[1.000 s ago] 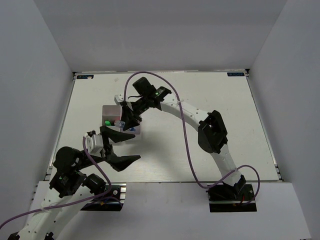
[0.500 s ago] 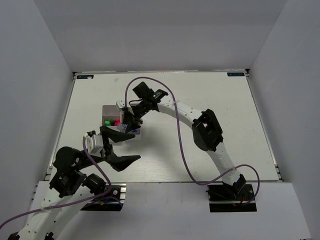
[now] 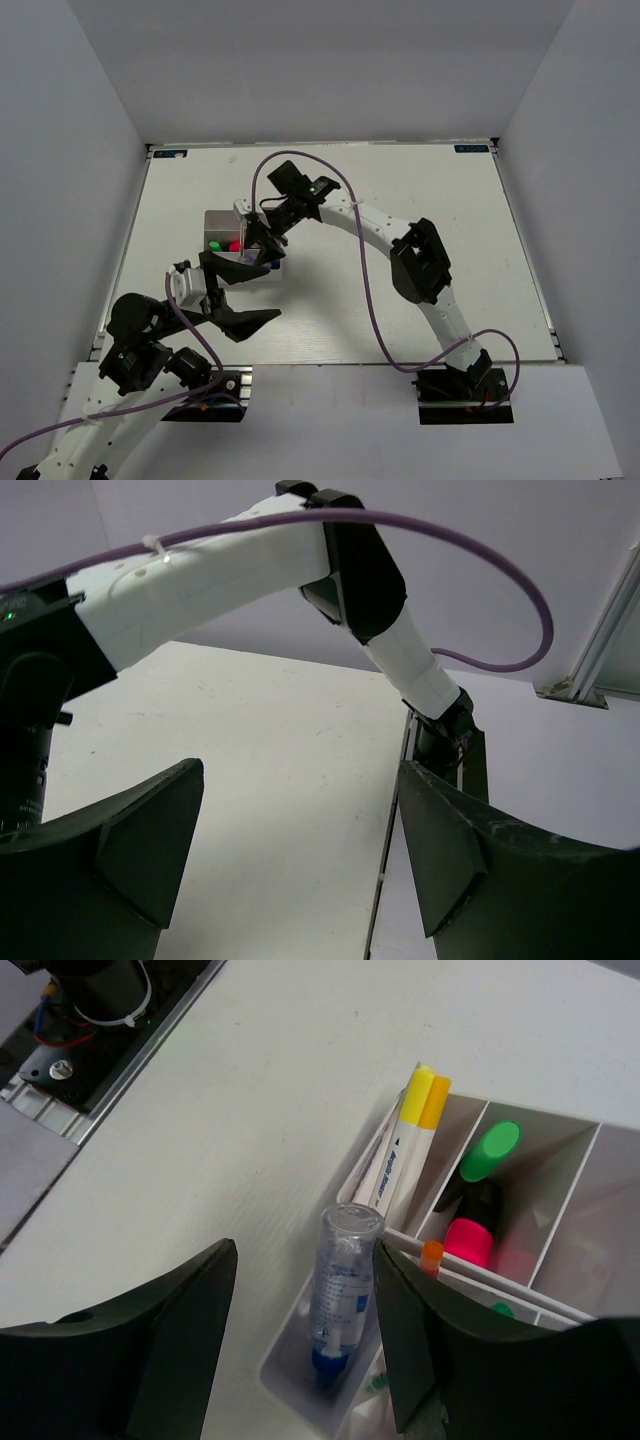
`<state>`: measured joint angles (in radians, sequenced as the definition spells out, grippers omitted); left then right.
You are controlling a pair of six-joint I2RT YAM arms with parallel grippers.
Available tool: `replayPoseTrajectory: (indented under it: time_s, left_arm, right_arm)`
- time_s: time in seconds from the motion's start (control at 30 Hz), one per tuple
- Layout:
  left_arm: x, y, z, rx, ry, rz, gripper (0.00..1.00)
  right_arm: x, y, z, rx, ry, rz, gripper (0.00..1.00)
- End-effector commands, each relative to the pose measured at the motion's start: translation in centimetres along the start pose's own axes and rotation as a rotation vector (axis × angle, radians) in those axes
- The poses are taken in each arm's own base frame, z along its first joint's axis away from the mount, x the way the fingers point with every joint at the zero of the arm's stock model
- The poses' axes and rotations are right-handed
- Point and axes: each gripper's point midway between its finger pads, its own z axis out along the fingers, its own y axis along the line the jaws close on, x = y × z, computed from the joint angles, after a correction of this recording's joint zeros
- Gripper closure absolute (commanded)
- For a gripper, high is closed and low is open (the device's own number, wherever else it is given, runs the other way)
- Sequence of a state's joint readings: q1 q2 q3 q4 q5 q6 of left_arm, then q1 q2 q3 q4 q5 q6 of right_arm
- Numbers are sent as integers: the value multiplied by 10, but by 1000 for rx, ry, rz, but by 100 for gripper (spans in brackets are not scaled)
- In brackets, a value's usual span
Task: Sort the stationery into containers
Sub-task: Place the stationery into the container
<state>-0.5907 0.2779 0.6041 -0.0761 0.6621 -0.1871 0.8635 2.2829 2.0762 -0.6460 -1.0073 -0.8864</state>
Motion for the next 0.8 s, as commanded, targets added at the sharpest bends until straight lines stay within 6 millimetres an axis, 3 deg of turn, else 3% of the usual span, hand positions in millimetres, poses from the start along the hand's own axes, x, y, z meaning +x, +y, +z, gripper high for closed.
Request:
replayPoseTrajectory:
  time_s: [0.0,0.03,0.07,0.1,0.17,0.2,0.23,0.27,0.3,0.33,0.37,0.43,0.53,0.57,0.6,0.63,0.67,0.7,0.73,0.77]
  left_arm:
    - [0,4,1,-17,3,6,12]
    - [0,4,1,-17,3,6,12]
    - [-1,6,1,-26,2,6,12]
    - [-1,6,1,-26,2,6,12]
    - [3,9,2,-38,15,-6,10]
    - [3,11,2,-51,13,-6,8]
    - [3,14,2,-66,10,-6,7]
    - [2,16,2,-77,8,-6,1]
    - [0,18,2,-89,-2,-10,0]
    - [1,25,3,-122,1,-15,0]
    - [-2,28,3,-140,-12,-18,0]
    - [-2,45,5,-228,-13,-40,0]
    - [6,74,15,-347,43,-113,0]
    - [-4,81,18,-376,45,-115,0]
    - [17,100,25,-448,128,-158,0]
    - [21,110,28,-487,164,-173,0]
    - [10,119,33,-516,172,-159,0]
    - [17,130,34,-551,223,-136,0]
    - [35,142,43,-558,293,-146,0]
    - [31,149,47,-572,300,-124,0]
  right_arm:
    - [-56,9,-31,58,-22,-65,37]
    - [-78,15,-45,97,-33,-40,35]
    - [-74,12,-48,142,-6,-22,32]
    - [-87,6,-62,236,11,-4,30]
    - [-93,7,-86,389,51,94,21]
    - [-62,3,-91,456,106,156,16]
    - [-50,-2,-104,544,147,190,10]
    - [-58,4,-118,614,130,252,10]
    - [-34,13,-121,645,171,317,10]
    - [-16,7,-143,767,236,367,10]
    - [-26,16,-158,829,209,426,10]
    - [8,23,-189,980,295,521,10]
    - [2,52,-236,1212,282,544,10]
    - [19,64,-238,1234,310,574,10]
    - [7,82,-255,1292,275,547,10]
    - [16,90,-257,1310,276,536,10]
    - [20,95,-277,1414,299,513,10]
    - [-1,110,-301,1483,260,416,10]
    - [24,117,-298,1505,291,408,10]
    - [20,118,-317,1615,279,379,10]
